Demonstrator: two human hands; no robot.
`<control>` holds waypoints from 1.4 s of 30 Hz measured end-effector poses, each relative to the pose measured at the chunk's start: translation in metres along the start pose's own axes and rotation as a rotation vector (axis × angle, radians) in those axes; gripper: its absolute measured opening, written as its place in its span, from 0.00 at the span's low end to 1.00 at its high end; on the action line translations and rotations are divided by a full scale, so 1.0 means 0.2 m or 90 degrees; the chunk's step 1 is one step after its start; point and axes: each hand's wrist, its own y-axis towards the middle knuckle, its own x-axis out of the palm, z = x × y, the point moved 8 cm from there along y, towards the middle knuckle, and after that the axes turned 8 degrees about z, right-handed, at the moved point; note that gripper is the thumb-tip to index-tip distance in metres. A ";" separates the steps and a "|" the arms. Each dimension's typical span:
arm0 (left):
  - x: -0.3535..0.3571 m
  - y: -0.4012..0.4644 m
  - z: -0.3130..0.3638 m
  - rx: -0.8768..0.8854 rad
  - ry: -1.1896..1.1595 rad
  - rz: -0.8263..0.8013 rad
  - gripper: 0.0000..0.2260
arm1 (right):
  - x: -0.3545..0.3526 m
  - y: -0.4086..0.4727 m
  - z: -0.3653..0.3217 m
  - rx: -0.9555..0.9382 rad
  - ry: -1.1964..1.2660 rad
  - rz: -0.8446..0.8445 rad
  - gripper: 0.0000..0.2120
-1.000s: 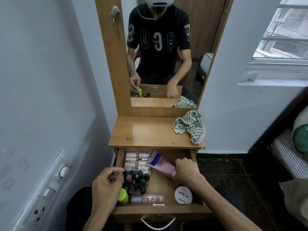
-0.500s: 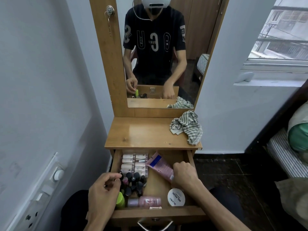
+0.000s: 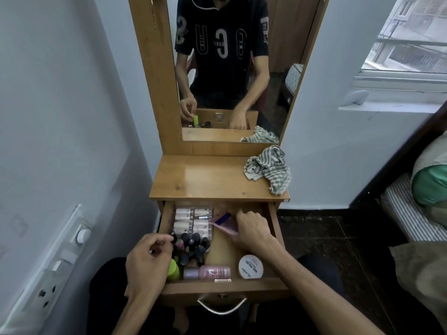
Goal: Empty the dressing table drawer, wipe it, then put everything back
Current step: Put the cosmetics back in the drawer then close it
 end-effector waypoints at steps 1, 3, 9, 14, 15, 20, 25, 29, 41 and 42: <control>0.00 0.00 0.00 0.001 0.000 0.000 0.13 | 0.00 0.00 0.01 0.012 -0.009 0.007 0.23; 0.00 -0.01 0.00 0.002 0.000 0.000 0.12 | 0.00 0.00 0.04 0.041 -0.040 0.016 0.25; 0.00 -0.01 0.01 0.015 0.010 0.002 0.11 | -0.01 -0.02 0.11 0.078 -0.077 0.027 0.22; -0.02 -0.01 0.02 0.007 -0.008 0.023 0.11 | -0.09 -0.05 0.11 0.075 -0.077 0.043 0.25; -0.03 -0.01 0.02 0.007 -0.015 0.030 0.12 | -0.12 -0.07 0.11 0.072 -0.050 0.060 0.26; -0.03 0.00 0.07 0.134 0.034 -0.099 0.13 | -0.19 -0.18 0.09 -0.033 0.133 0.030 0.28; 0.08 -0.13 0.11 0.336 0.222 -0.395 0.39 | -0.17 -0.43 0.02 -0.143 0.199 -0.191 0.43; 0.18 -0.19 0.15 0.412 0.373 -0.436 0.58 | -0.18 -0.53 -0.03 -0.197 0.143 -0.147 0.50; 0.38 0.06 0.37 0.532 0.432 -0.304 0.57 | -0.31 -0.24 -0.14 -0.220 0.000 0.095 0.60; 0.40 0.09 0.38 0.537 0.428 -0.301 0.55 | -0.30 -0.19 -0.14 -0.211 -0.009 0.104 0.59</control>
